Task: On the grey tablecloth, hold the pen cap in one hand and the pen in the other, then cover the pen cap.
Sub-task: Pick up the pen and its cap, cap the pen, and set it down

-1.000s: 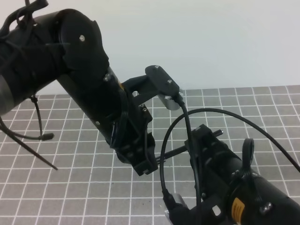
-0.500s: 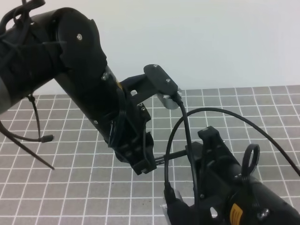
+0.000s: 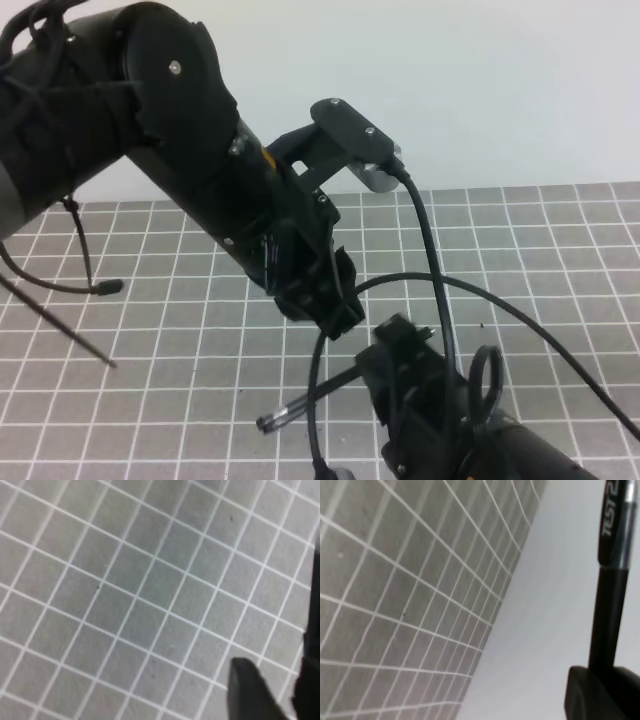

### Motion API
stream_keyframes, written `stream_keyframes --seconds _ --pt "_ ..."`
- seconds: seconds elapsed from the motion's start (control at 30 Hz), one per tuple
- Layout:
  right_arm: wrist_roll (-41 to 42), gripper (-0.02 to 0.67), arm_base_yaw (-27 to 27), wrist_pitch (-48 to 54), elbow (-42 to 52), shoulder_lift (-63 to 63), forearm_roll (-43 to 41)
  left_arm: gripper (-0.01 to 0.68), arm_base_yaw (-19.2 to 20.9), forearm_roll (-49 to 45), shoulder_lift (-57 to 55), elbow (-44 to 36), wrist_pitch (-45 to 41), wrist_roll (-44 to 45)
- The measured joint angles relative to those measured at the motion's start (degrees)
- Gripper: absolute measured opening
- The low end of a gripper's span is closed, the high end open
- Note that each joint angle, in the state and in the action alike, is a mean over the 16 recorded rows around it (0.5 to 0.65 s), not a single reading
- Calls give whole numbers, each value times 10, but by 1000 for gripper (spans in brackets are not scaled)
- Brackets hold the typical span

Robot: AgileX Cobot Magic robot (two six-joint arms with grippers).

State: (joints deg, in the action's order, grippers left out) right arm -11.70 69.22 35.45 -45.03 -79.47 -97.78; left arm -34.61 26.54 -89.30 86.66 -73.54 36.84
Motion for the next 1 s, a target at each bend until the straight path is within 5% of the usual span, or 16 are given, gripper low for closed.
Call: stream_keyframes --seconds 0.17,0.3,0.77,1.0 --pt "16 67 -15 -23 11 1 28 269 0 -46 18 0 0 -29" --pt "-35 72 -37 -29 20 9 58 244 0 -88 38 0 0 -57" --pt "-549 72 -134 -13 31 63 254 9 0 -166 141 -27 38 -195" --pt "-525 72 -189 -39 25 74 463 0 0 -176 228 -118 154 -276"
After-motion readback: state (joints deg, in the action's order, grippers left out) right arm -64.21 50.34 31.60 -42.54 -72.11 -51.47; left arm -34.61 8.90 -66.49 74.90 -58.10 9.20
